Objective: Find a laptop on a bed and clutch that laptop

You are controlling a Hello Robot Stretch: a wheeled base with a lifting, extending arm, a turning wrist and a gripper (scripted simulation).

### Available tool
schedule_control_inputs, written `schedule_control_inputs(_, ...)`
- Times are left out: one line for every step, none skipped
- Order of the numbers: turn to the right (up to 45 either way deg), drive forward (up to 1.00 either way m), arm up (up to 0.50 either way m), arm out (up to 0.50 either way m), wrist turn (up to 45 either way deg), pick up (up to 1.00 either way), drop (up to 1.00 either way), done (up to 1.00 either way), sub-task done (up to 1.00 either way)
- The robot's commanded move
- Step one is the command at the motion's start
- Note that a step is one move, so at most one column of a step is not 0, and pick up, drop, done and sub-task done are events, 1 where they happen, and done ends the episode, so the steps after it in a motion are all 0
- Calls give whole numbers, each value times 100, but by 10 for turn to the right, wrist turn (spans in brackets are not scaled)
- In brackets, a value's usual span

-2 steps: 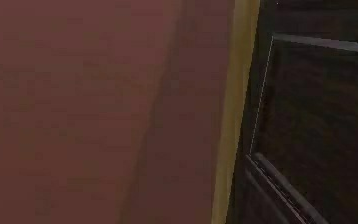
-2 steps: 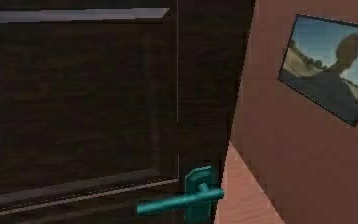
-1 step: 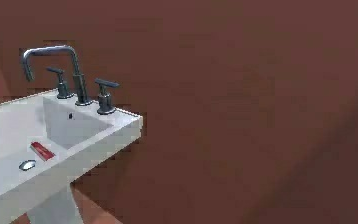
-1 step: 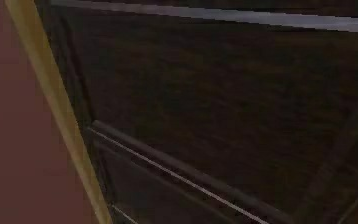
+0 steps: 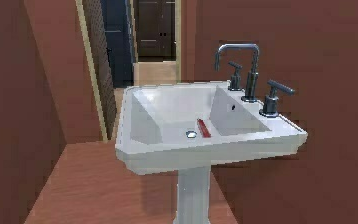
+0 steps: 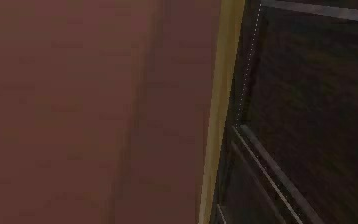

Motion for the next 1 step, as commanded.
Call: schedule_control_inputs(-90,0,0,0,0,0,0,0,0)
